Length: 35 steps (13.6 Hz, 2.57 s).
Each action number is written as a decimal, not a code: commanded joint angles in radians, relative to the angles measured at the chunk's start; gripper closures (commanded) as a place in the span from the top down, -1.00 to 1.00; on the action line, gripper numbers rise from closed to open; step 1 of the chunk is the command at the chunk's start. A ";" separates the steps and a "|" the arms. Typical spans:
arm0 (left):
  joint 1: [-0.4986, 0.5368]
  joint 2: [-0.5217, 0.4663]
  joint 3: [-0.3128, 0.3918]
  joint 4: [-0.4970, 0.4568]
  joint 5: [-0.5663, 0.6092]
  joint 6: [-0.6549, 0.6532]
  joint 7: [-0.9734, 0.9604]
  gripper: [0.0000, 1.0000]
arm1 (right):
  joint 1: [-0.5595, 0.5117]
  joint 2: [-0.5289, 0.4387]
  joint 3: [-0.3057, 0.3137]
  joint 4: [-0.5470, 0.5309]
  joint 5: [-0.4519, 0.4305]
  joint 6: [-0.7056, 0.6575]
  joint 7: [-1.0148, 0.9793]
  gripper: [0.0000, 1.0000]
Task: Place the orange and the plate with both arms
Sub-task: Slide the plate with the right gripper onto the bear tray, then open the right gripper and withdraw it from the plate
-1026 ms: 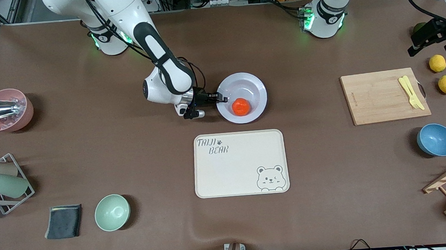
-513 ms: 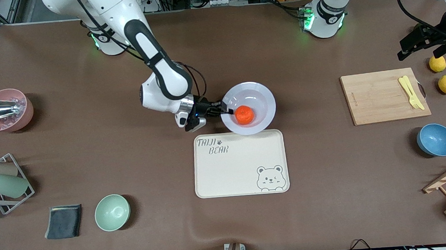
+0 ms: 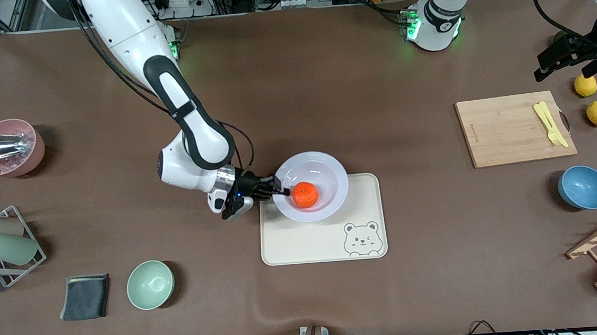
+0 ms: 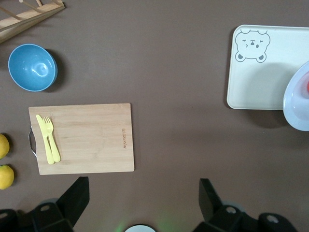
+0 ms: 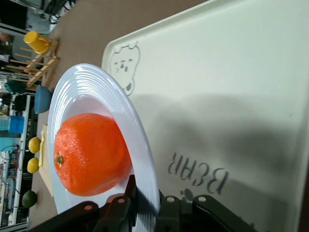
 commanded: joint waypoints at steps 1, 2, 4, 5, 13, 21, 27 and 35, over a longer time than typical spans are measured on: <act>-0.008 -0.005 0.005 -0.002 -0.004 0.005 0.003 1.00 | -0.014 0.100 0.014 0.150 -0.155 -0.005 0.213 -1.00; -0.008 -0.002 0.005 -0.002 -0.004 0.005 0.003 1.00 | -0.014 0.120 0.014 0.182 -0.183 -0.005 0.285 -1.00; -0.010 0.002 0.005 -0.001 -0.006 0.005 0.004 1.00 | -0.008 0.161 0.014 0.236 -0.190 -0.012 0.370 -1.00; -0.008 0.004 0.005 -0.002 -0.009 0.005 0.004 1.00 | -0.008 0.187 0.014 0.268 -0.185 -0.012 0.379 -1.00; -0.015 0.013 0.005 -0.002 -0.007 0.002 0.004 1.00 | 0.004 0.296 0.017 0.403 -0.182 -0.012 0.487 -0.58; -0.005 0.001 0.005 -0.005 -0.009 -0.010 0.012 1.00 | -0.031 0.189 -0.022 0.353 -0.283 -0.060 0.462 1.00; -0.005 0.007 0.008 0.001 0.005 -0.024 0.004 1.00 | -0.129 0.047 -0.052 0.348 -0.735 -0.270 0.385 1.00; -0.015 -0.001 -0.001 0.003 0.042 -0.030 -0.101 1.00 | -0.357 -0.280 -0.051 0.255 -1.207 -0.707 0.378 1.00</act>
